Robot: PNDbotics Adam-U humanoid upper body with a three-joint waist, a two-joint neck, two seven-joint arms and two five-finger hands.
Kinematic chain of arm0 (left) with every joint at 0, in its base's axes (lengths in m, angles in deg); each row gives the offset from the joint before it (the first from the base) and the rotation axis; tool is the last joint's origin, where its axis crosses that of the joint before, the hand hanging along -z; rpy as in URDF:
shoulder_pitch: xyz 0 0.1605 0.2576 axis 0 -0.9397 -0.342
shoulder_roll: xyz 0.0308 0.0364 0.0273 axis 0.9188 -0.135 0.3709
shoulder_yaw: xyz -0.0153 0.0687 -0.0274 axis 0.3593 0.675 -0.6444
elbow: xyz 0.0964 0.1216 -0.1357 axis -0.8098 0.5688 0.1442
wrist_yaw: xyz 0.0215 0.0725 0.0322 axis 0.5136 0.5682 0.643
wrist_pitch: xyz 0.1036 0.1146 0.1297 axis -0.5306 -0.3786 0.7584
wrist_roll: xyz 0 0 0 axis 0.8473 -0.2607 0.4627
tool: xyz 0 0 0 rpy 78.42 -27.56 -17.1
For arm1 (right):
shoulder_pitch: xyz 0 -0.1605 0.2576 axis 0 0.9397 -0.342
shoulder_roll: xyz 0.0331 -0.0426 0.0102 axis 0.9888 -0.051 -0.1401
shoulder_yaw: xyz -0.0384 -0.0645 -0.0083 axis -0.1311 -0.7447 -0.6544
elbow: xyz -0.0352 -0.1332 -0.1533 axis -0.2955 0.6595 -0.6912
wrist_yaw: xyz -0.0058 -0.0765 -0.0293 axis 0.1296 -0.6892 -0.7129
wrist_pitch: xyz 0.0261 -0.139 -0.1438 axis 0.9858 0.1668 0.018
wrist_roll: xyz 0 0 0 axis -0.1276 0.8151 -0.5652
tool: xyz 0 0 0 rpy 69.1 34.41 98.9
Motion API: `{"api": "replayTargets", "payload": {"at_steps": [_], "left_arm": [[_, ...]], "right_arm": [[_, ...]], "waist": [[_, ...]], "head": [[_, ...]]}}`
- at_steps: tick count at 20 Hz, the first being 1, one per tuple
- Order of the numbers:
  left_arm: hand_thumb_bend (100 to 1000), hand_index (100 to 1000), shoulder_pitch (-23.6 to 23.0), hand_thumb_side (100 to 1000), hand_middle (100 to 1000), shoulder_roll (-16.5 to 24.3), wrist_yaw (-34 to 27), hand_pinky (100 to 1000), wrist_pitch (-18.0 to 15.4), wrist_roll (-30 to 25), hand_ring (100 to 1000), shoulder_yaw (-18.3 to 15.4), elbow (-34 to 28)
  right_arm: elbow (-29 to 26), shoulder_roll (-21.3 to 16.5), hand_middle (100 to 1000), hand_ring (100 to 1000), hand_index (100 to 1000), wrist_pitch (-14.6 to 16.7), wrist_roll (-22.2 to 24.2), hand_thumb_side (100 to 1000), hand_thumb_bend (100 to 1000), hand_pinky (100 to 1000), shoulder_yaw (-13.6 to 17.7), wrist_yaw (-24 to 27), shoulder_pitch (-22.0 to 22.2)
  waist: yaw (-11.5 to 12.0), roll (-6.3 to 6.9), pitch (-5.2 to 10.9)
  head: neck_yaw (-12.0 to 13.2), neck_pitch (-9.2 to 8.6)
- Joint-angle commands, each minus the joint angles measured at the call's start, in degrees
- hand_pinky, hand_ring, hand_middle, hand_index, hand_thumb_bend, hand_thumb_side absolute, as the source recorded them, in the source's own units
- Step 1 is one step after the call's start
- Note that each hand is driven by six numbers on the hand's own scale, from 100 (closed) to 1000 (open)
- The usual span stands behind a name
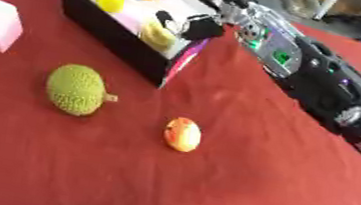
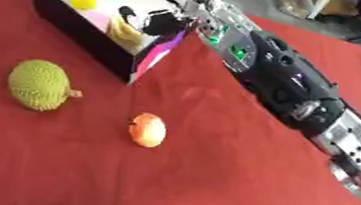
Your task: Pick up objects on the table and place them in the box.
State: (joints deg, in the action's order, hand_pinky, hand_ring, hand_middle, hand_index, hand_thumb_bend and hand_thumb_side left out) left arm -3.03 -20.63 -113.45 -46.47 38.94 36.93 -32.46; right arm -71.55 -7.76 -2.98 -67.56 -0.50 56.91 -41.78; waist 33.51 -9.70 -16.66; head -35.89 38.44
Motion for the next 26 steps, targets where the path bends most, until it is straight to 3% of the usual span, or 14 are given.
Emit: {"api": "replayTargets", "payload": {"at_steps": [1,6,12,14,15,16,17,18,20,23,26], "left_arm": [[100,819,0.32,650,784,1.31,0.34,770,0.05,-0.24,853,-0.08,-0.97],[100,820,0.18,650,784,1.19,0.45,771,0.18,-0.40,855,-0.05,-0.97],[100,821,-0.33,648,786,1.12,0.92,772,0.68,-0.83,857,0.06,-0.97],[100,821,-0.95,648,786,1.34,1.24,772,0.82,-0.90,857,-0.08,-0.97],[100,821,-1.36,648,786,1.50,1.34,771,0.72,-0.74,856,-0.27,-0.97],[100,820,-1.96,648,786,1.75,1.42,771,0.45,-0.35,856,-0.63,-0.97],[100,821,-2.54,647,787,1.98,1.51,772,0.14,0.09,857,-0.96,-0.97],[100,821,-3.60,646,787,2.27,1.82,772,-0.23,0.73,858,-1.57,-0.97],[100,822,-5.92,649,790,2.58,2.80,773,-0.98,2.39,860,-3.15,-0.97],[100,822,-9.02,649,790,2.79,4.44,773,-2.00,5.61,860,-5.46,-0.97],[100,822,-11.67,650,791,2.87,5.56,775,-2.11,7.75,861,-6.77,-0.97]], "right_arm": [[0.33,-1.38,928,999,976,-0.78,1.49,557,308,989,1.53,-2.05,-0.56],[0.48,-1.25,924,995,976,-3.36,-0.32,510,295,990,2.05,-3.89,-0.40],[-2.14,-1.60,917,993,968,-4.17,-2.30,387,273,983,2.49,0.00,-0.09],[-5.41,-2.67,905,983,961,-5.01,-4.21,335,289,965,3.85,1.47,0.41],[-7.79,-3.37,894,979,954,-5.52,-5.28,227,297,964,4.64,2.50,1.00],[-10.65,-4.08,893,979,953,-5.94,-6.17,328,259,968,5.38,4.16,1.76],[-13.39,-4.73,891,977,954,-6.43,-6.65,111,286,965,5.98,6.06,2.58],[-16.87,-5.41,888,974,954,-6.68,-6.79,100,290,959,6.74,7.97,3.49],[-23.70,-6.56,883,963,955,-7.45,-6.64,100,382,931,8.82,9.77,5.33],[-26.92,-7.28,874,949,944,-1.45,-5.59,100,410,905,9.99,11.42,7.56],[-27.30,-6.00,833,903,915,5.69,-1.78,154,378,881,8.19,9.57,9.54]], "waist": [[-0.12,0.46,0.77],[-0.23,0.44,0.68],[-0.81,0.59,0.72],[-1.59,0.75,1.16],[-2.12,0.90,1.52],[-2.84,1.16,1.99],[-3.46,1.38,2.39],[-4.49,1.74,2.98],[-6.62,2.48,3.90],[-9.39,3.69,5.23],[-12.16,4.84,6.34]], "head": [[-0.23,-0.65],[-0.45,-0.82],[-0.36,-0.23],[0.01,0.46],[0.35,0.94],[0.88,1.58],[1.26,2.15],[1.99,2.93],[4.06,3.96],[7.20,5.31],[10.47,5.63]]}}
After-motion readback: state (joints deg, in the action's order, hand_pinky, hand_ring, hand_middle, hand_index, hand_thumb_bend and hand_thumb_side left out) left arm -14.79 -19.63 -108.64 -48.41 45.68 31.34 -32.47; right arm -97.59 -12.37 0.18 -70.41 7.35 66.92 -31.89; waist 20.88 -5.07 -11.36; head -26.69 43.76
